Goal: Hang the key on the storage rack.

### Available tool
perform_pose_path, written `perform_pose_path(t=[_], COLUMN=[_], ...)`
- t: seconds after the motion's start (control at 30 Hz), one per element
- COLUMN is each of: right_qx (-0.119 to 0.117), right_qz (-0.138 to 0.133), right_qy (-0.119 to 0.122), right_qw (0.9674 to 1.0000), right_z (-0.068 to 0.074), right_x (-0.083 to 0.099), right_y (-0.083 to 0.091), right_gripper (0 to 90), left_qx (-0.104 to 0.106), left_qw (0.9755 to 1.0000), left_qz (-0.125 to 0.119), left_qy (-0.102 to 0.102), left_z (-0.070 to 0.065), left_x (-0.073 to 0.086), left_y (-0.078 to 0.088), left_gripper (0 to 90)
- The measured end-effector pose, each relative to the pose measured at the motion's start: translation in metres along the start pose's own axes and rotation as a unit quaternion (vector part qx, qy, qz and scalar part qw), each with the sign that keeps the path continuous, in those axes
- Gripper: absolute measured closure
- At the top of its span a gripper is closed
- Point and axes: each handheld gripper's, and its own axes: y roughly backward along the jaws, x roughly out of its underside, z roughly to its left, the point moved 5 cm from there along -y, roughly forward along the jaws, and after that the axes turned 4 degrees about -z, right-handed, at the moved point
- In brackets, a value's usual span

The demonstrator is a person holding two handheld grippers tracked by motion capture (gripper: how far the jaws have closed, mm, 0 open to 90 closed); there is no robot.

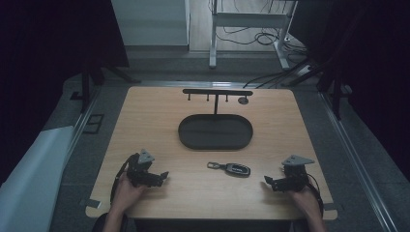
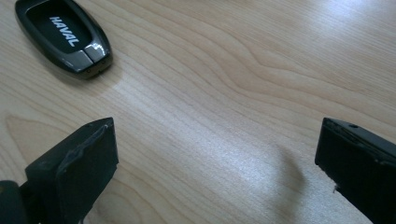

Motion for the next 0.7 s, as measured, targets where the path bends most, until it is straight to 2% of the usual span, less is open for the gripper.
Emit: perform_pose_path(t=[0.13,0.33,0.7], right_qx=[0.0,-0.005,-0.004], right_qz=[0.004,0.013,0.036], right_qy=[0.005,0.008,0.042], right_qw=[1.0,0.9999,0.9985], right_z=[0.0024,0.0045,0.0071], right_x=[-0.0009,-0.0028,-0.0097], right_y=[-0.0009,-0.001,0.0028], right_gripper=[0.0,0.0,0.0], left_qx=[-0.001,0.011,0.014], left_qw=[1.0,0.9999,0.9998], left_qz=[0.005,0.005,0.007], left_qy=[-0.007,-0.003,-0.008], left_z=[-0.0007,-0.0009,-0.0015], left_x=[0.0004,0.0002,-0.0008], left_y=[-0.0017,-0.0027,-0.006], left_gripper=[0.0,0.0,0.0])
